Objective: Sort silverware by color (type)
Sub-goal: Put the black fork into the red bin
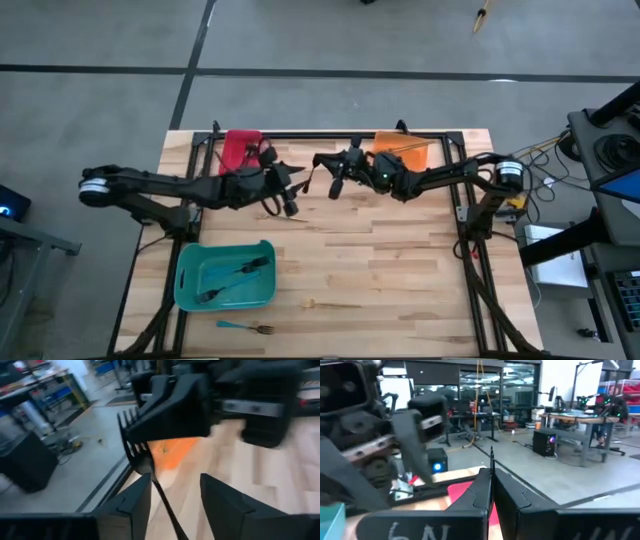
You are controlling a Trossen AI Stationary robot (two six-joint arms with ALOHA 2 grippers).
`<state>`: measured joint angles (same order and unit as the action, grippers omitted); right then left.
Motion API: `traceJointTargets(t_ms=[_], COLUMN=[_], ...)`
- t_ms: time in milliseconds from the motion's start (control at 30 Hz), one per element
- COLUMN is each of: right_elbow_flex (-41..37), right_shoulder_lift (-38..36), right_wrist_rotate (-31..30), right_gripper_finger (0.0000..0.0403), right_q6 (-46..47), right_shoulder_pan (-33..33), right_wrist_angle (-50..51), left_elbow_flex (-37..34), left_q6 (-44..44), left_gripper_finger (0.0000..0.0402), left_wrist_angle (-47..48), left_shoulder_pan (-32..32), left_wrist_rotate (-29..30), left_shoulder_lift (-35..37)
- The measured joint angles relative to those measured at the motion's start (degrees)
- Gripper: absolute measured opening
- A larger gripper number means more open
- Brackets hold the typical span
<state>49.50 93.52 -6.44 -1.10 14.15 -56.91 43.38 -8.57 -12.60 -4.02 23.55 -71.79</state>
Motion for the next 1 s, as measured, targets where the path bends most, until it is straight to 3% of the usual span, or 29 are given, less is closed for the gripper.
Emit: traceJointTargets(t_ms=[167, 533, 700, 900, 1000], right_elbow_flex=[2.4, 4.5, 4.5, 4.5, 4.5], right_shoulder_lift=[2.4, 4.6, 4.6, 4.6, 4.6], right_wrist_rotate=[-4.7, -5.7, -5.8, -5.8, -6.0], right_gripper_finger=[0.0008, 0.0008, 0.0008, 0.0008, 0.0009], right_q6=[-1.0, -1.0, -1.0, -1.0, -1.0], right_shoulder_pan=[-1.4, -1.9, -1.9, -1.9, -1.9], right_wrist_angle=[0.2, -0.4, -0.4, -0.4, -0.4], left_elbow_flex=[0.0, 0.0, 0.0, 0.0, 0.0], left_q6=[2.4, 4.0, 5.3, 9.1, 9.6], left_gripper_finger=[0.0157, 0.0140, 0.0098, 0.0014, 0.0008], left_wrist_angle=[-0.9, -6.0, -6.1, -6.4, -6.4], left_shoulder_pan=[-0.3, -0.8, -1.2, -2.2, -2.3], left_wrist_rotate=[10.5, 10.4, 10.5, 10.5, 10.6], left_shoulder_lift=[-4.4, -9.7, -9.7, -9.9, -9.9])
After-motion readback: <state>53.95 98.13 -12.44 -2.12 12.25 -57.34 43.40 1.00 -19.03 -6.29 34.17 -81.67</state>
